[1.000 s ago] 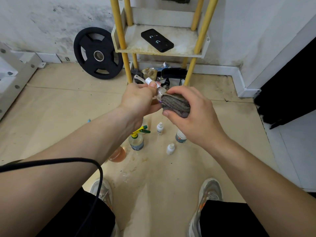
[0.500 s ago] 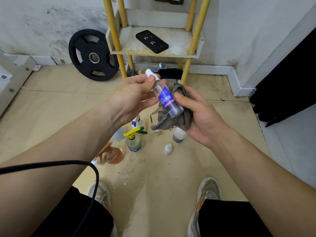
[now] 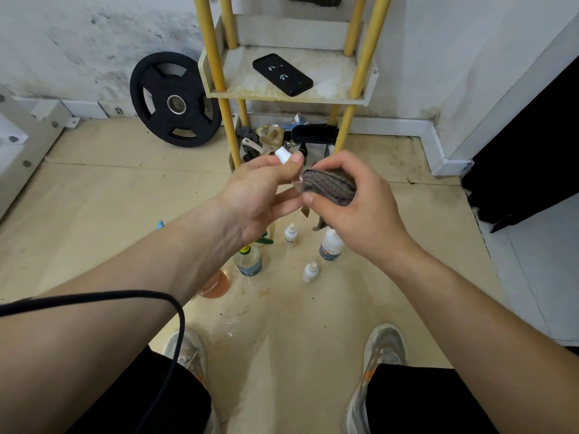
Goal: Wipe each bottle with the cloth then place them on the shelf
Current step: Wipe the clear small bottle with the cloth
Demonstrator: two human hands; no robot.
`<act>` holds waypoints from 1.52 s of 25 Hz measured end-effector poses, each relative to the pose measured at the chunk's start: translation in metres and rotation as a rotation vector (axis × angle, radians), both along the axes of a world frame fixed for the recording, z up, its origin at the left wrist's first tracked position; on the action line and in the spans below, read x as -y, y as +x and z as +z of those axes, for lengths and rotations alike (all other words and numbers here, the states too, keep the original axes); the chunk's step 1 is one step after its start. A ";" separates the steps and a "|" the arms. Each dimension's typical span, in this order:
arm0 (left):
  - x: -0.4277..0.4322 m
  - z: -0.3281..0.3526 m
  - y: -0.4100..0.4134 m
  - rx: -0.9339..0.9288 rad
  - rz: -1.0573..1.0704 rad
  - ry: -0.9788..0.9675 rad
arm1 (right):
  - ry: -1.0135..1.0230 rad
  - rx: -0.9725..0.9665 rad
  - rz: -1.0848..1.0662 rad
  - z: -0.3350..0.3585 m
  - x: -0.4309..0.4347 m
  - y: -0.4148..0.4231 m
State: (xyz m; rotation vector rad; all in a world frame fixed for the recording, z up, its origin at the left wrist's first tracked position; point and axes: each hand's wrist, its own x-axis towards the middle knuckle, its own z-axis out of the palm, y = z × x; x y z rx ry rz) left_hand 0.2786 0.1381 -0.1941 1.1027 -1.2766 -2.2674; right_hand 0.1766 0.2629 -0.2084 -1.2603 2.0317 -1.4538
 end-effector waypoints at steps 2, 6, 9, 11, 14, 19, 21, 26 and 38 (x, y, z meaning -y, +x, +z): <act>-0.003 -0.001 -0.001 0.020 -0.058 -0.010 | 0.004 0.152 0.007 0.001 0.001 -0.006; 0.003 0.001 -0.002 0.002 -0.018 -0.038 | 0.044 0.527 0.010 0.002 0.003 -0.009; 0.015 0.000 -0.003 -0.005 0.073 -0.031 | 0.053 0.415 0.013 -0.002 0.002 -0.007; 0.017 0.000 -0.003 0.012 0.122 -0.037 | 0.053 0.087 0.044 -0.005 -0.002 -0.003; 0.013 -0.001 -0.003 0.051 0.127 -0.033 | 0.084 -0.361 0.074 -0.012 -0.007 0.004; 0.006 -0.005 -0.002 0.055 -0.006 -0.006 | 0.037 -0.229 -0.008 -0.013 -0.005 0.001; 0.004 -0.005 -0.002 0.022 -0.045 -0.006 | -0.001 -0.070 -0.035 -0.011 -0.003 -0.001; 0.009 -0.002 0.000 -0.012 -0.130 -0.096 | -0.091 0.373 -0.057 -0.006 0.001 -0.004; 0.005 0.003 0.001 0.116 -0.275 -0.362 | -0.092 0.710 -0.056 0.004 0.002 -0.010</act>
